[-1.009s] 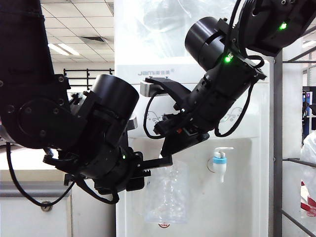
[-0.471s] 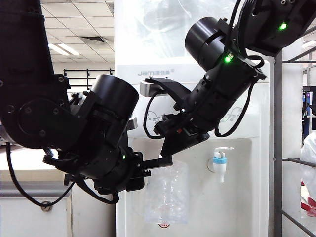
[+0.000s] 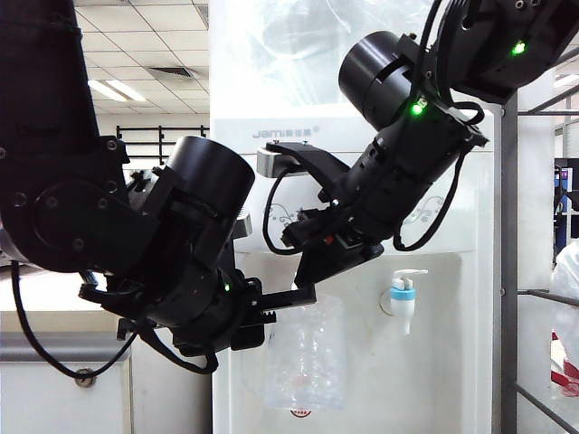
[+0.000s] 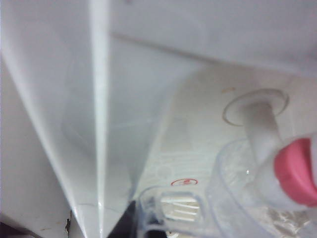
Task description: Pick up the plastic mug from the left desk, go to the hot water outlet of the water dispenser, press the vertical switch to get some water, then put the mug back on the desk.
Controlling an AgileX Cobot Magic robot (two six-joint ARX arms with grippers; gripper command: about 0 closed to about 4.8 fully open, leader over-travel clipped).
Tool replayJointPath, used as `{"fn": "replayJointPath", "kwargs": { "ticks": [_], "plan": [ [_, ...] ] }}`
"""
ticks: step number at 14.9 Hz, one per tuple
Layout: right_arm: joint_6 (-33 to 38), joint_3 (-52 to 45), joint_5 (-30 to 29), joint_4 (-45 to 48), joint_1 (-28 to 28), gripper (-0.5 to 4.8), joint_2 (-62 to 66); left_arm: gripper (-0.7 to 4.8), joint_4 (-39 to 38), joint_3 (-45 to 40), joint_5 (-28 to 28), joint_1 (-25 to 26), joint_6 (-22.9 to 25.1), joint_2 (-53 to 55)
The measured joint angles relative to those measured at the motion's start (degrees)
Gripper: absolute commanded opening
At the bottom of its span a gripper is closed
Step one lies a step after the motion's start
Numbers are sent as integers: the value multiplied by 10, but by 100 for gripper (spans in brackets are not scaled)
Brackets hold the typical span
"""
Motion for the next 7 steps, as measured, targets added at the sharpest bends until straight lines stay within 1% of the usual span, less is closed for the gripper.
{"fn": "replayJointPath", "kwargs": {
  "ticks": [7],
  "plan": [
    [-7, 0, 0, 0, 0, -6, 0, -6, 0, 0, 0, 0, 0, 0]
  ]
}}
